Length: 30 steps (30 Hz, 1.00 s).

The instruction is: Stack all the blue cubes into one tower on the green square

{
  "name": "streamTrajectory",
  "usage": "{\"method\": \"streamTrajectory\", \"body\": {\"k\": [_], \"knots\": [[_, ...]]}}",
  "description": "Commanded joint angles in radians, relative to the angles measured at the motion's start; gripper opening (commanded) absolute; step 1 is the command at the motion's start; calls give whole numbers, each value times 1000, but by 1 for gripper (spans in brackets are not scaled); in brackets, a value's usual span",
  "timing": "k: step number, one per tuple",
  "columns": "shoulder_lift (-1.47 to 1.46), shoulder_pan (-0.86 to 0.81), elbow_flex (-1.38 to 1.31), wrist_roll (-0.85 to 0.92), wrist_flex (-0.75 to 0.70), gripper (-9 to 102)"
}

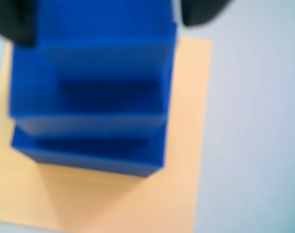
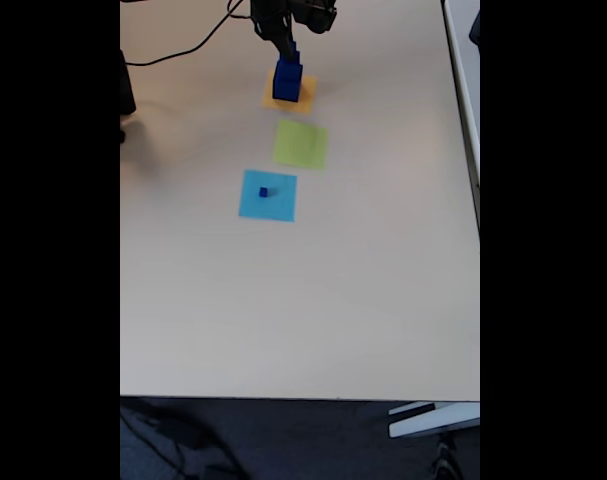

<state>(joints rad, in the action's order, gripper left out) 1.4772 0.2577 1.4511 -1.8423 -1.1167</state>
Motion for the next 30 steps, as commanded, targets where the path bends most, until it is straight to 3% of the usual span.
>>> {"method": "streamTrajectory", "body": {"k": [1, 14, 30], "knots": [[78, 3, -64, -6, -6, 7], [77, -35, -141, 57, -60, 3], [94, -247, -192, 341, -71, 3]]}}
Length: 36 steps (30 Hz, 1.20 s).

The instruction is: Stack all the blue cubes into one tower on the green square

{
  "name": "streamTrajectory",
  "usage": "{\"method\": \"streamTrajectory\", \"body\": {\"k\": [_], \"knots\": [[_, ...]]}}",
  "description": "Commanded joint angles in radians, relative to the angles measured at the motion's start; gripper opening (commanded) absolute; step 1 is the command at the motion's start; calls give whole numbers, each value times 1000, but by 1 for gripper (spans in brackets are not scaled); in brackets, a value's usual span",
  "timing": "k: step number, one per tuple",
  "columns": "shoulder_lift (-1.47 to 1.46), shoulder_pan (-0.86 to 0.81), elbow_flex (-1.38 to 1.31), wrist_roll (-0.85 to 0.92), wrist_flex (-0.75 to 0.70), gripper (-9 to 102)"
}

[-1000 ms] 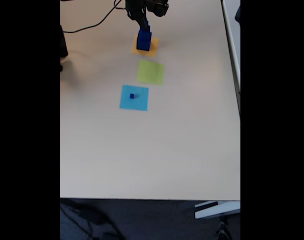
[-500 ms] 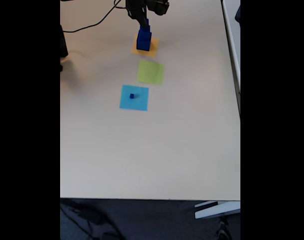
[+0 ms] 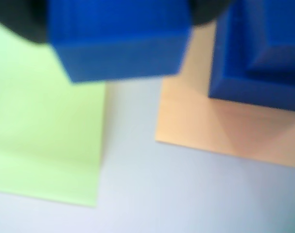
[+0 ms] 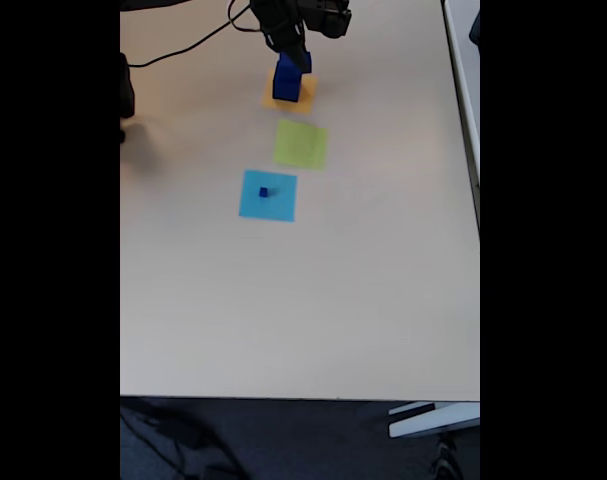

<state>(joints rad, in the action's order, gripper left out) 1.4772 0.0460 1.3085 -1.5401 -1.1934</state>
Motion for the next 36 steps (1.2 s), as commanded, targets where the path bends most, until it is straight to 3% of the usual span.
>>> {"method": "streamTrajectory", "body": {"k": [1, 13, 36], "knots": [[86, -49, -49, 54, 8, 3], [-49, -183, -20, 175, 120, 3], [-143, -176, 219, 152, 388, 3]]}}
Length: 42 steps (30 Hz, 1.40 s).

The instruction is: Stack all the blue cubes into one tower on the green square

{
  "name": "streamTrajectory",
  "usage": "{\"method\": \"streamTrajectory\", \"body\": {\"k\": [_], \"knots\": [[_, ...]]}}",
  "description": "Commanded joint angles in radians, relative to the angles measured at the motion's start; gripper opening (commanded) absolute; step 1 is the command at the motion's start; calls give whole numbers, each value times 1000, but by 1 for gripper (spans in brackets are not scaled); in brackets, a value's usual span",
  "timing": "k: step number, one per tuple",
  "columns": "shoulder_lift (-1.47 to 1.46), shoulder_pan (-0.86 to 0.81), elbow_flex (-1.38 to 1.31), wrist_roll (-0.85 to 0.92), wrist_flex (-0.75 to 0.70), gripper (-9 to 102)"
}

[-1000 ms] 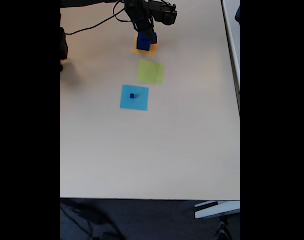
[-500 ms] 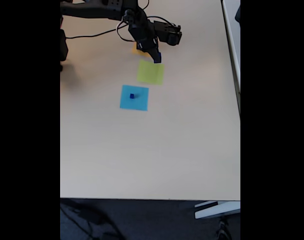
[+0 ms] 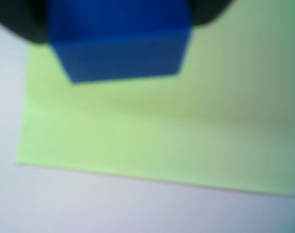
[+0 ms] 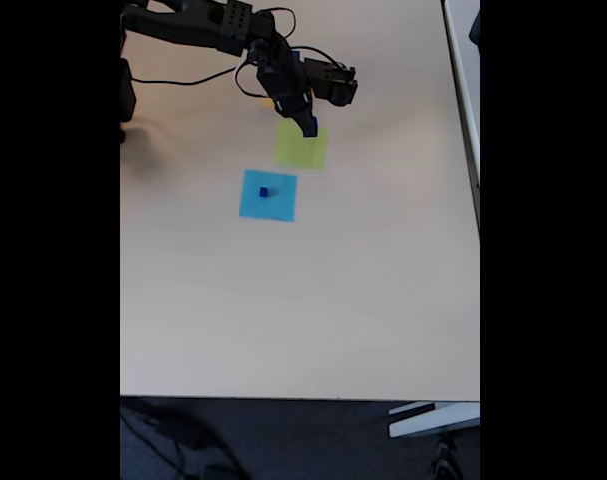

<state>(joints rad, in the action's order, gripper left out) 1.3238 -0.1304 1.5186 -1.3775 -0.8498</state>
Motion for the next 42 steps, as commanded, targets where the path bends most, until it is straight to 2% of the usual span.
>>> {"method": "streamTrajectory", "body": {"k": [1, 23, 35, 42], "knots": [[11, 0, 23, -11, 61, 3], [14, 34, 250, -100, 301, 4], [29, 32, 282, -109, 316, 8], [43, 35, 281, -103, 316, 14]]}}
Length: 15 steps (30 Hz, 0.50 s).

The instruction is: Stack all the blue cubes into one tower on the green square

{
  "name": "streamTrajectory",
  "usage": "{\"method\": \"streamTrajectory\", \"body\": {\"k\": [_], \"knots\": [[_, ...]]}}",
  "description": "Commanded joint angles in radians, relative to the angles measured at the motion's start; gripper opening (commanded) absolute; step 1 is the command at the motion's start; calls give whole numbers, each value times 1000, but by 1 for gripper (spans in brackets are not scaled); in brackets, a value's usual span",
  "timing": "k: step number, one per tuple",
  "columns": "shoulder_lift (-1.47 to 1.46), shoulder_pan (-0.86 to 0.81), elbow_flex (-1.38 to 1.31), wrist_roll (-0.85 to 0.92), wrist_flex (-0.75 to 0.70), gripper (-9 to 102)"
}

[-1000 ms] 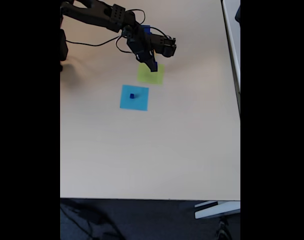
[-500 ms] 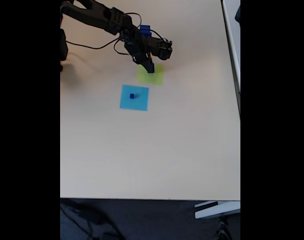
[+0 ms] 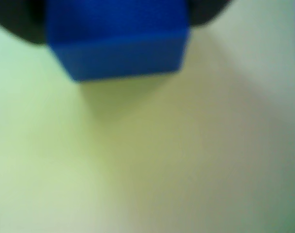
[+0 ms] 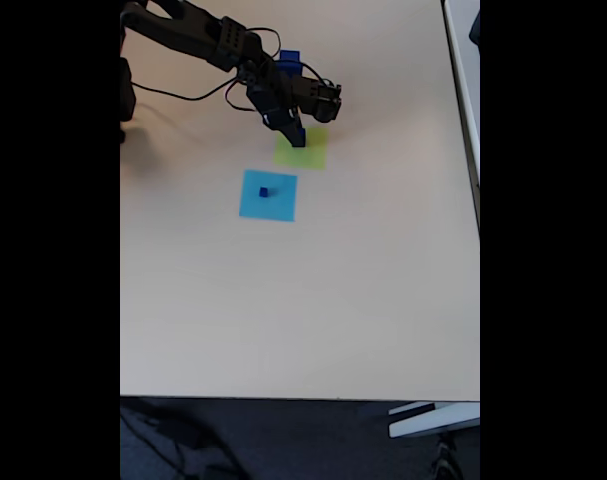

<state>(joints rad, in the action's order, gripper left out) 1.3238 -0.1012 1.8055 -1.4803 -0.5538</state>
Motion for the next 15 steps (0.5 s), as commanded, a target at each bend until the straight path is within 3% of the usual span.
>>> {"method": "streamTrajectory", "body": {"k": [1, 9, 15], "knots": [[43, 6, -11, 6, 20, 16], [60, 6, -81, 80, 5, 19], [91, 15, -256, 118, -123, 21]]}}
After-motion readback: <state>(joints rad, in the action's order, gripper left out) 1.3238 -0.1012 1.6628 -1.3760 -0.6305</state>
